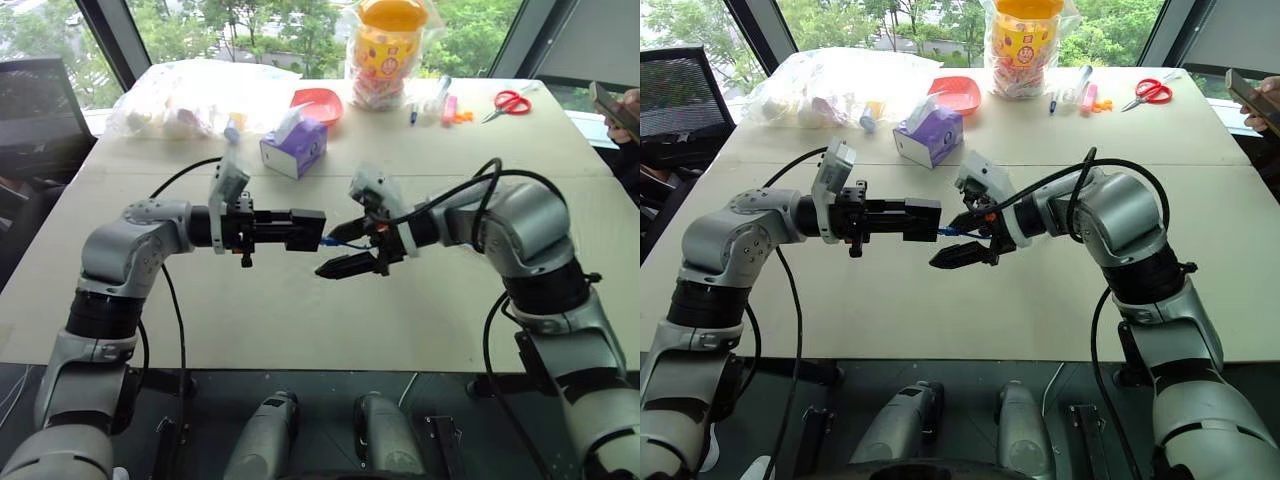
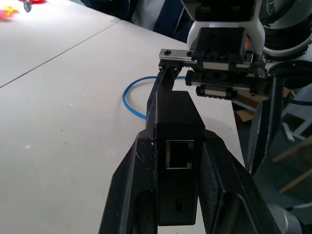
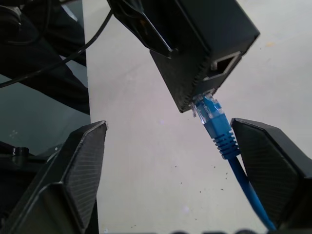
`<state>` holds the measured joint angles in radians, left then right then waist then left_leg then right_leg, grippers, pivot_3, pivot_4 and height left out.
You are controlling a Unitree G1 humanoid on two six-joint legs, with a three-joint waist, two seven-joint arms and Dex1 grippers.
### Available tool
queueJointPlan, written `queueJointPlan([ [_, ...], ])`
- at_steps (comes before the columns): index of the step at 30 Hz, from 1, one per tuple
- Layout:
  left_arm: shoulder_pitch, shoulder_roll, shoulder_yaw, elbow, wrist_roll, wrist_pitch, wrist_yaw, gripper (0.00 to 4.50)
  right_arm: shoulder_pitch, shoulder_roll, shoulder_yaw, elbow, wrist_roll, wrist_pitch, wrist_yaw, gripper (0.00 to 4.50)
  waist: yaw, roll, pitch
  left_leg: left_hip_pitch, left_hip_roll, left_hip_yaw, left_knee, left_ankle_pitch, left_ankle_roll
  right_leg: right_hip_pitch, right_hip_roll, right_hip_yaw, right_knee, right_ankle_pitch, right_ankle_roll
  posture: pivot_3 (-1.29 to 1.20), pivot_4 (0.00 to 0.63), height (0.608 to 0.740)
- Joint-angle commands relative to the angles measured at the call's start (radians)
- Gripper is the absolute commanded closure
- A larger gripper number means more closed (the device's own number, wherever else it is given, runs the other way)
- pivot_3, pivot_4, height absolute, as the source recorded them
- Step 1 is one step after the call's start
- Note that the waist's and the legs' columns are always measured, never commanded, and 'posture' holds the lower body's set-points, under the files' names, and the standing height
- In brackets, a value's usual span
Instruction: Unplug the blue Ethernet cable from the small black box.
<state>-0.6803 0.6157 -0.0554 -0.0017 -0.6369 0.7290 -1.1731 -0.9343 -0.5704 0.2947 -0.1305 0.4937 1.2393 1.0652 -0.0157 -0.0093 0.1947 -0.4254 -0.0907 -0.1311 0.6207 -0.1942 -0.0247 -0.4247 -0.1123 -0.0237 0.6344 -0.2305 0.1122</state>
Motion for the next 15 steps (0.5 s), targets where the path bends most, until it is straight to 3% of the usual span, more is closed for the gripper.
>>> queueJointPlan([
  [1, -0.015, -0.001, 0.017, -0.031, -0.009, -0.01, -0.005, 4.03, -0.05, 0.003, 0.017, 0.006, -0.001, -0.033, 0.001, 2.15, -0.002, 0.0, 0.0, 0.0, 0.0, 0.0, 0.0, 0.0, 0.0, 0.0, 0.0, 0.0, 0.0, 0.0, 0.0, 0.0, 0.15, 0.74],
  [2, -0.013, -0.001, 0.015, -0.035, -0.009, -0.009, -0.007, 4.03, -0.057, 0.003, 0.024, 0.015, -0.001, -0.037, 0.002, 2.59, -0.002, 0.0, 0.0, 0.0, 0.0, 0.0, 0.0, 0.0, 0.0, 0.0, 0.0, 0.0, 0.0, 0.0, 0.0, 0.0, 0.15, 0.74],
  [15, 0.02, 0.008, -0.017, -0.086, 0.012, -0.019, -0.032, 4.03, -0.132, -0.049, 0.119, 0.086, -0.024, -0.092, 0.085, 2.59, -0.002, 0.0, 0.0, 0.0, 0.0, 0.0, 0.0, 0.0, 0.0, 0.0, 0.0, 0.0, 0.0, 0.0, 0.0, 0.0, 0.15, 0.74],
])
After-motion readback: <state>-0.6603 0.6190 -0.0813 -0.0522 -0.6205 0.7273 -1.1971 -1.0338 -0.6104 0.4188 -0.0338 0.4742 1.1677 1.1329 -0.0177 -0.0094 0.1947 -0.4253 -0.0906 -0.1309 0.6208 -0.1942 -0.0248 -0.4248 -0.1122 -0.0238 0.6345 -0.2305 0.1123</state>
